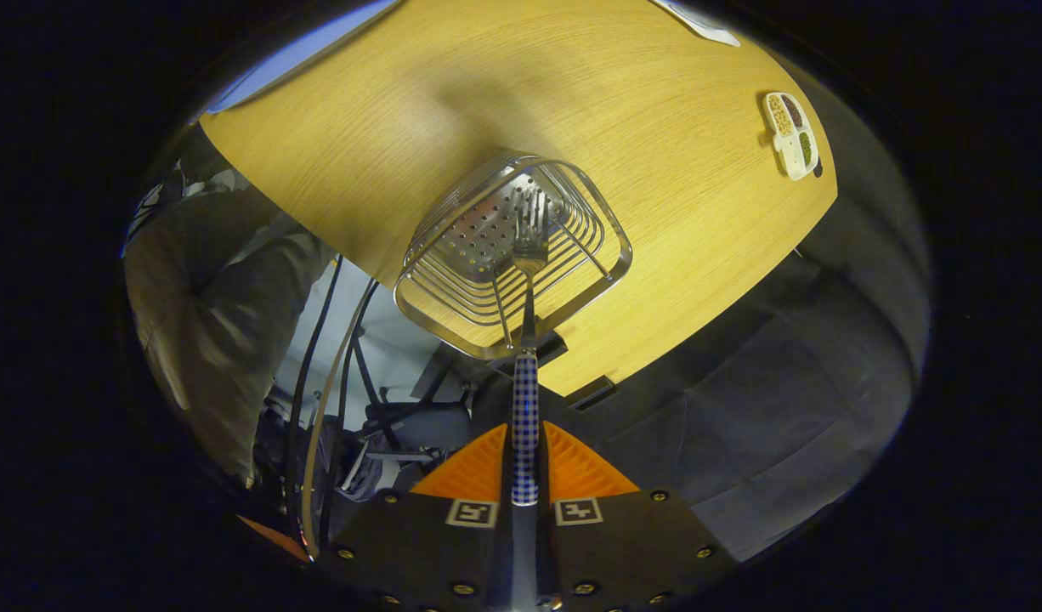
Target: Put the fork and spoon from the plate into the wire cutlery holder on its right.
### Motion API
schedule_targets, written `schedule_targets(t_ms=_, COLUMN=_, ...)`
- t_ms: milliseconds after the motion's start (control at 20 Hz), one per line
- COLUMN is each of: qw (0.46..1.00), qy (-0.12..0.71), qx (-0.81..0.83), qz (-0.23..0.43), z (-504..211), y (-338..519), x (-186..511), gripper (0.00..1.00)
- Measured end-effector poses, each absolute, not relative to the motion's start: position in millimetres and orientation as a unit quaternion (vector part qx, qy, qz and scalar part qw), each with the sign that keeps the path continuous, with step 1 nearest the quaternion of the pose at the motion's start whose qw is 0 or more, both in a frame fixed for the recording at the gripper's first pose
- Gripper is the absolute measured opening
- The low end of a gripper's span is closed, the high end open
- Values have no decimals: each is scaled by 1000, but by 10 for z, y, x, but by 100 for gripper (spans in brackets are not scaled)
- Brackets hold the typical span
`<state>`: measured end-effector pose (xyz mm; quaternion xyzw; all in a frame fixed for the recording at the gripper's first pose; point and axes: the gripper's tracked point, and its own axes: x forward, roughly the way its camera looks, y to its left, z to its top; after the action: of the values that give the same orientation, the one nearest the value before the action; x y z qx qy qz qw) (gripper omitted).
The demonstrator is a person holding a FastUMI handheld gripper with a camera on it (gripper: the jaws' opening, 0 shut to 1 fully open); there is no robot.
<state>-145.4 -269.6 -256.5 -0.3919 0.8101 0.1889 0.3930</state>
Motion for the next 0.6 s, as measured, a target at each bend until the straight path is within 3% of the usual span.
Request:
schedule_targets(t_ms=150, qw=402, qy=802, qx=-397, qz=195, z=-2558, y=-2664, x=-1365, gripper=16)
schedule_targets(t_ms=200, qw=406, qy=800, qx=-398, qz=194, z=-2550, y=-2665, x=-1347, gripper=32)
schedule_targets(t_ms=450, qw=435, qy=795, qx=-373, qz=200, z=-2336, y=-2592, x=-1393, gripper=37)
schedule_targets(t_ms=550, qw=485, qy=774, qx=-355, qz=201, z=-2236, y=-2505, x=-1376, gripper=38)
schedule_targets(t_ms=600, qw=515, qy=763, qx=-341, qz=189, z=-2117, y=-2381, x=-1334, gripper=66)
